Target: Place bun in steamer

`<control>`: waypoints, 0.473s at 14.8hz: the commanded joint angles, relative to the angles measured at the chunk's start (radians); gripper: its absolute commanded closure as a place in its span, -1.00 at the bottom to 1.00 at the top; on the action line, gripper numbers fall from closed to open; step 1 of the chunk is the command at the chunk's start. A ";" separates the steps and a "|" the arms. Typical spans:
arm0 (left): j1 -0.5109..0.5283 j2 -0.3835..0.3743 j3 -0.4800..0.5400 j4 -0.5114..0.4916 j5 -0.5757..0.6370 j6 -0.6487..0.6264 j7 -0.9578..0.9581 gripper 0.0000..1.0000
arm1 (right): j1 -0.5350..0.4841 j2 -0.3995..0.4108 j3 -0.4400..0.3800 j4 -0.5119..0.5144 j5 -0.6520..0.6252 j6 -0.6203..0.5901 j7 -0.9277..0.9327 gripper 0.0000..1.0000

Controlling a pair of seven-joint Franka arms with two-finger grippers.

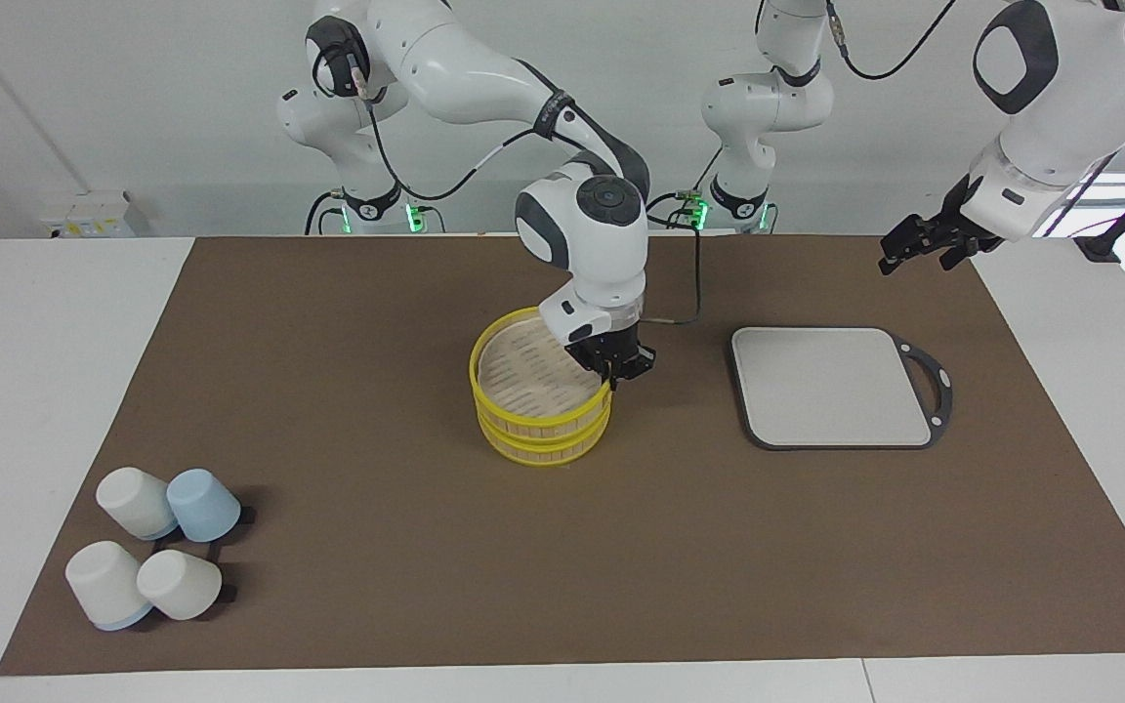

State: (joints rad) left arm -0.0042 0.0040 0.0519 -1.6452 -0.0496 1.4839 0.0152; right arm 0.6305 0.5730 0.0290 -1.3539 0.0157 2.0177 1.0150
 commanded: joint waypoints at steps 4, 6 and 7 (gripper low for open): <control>0.003 -0.026 -0.012 -0.039 0.019 0.035 0.003 -1.00 | -0.012 0.013 0.005 -0.016 0.003 0.062 0.008 1.00; -0.006 -0.021 -0.010 -0.032 0.020 0.045 0.014 -1.00 | -0.011 0.013 0.006 -0.019 0.003 0.062 0.007 1.00; -0.008 -0.016 -0.010 -0.028 0.020 0.074 0.011 -1.00 | -0.009 0.011 0.006 -0.025 0.003 0.062 0.007 1.00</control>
State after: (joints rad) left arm -0.0060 0.0041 0.0447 -1.6478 -0.0496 1.5068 0.0160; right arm 0.6275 0.5798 0.0298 -1.3636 0.0165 2.0410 1.0150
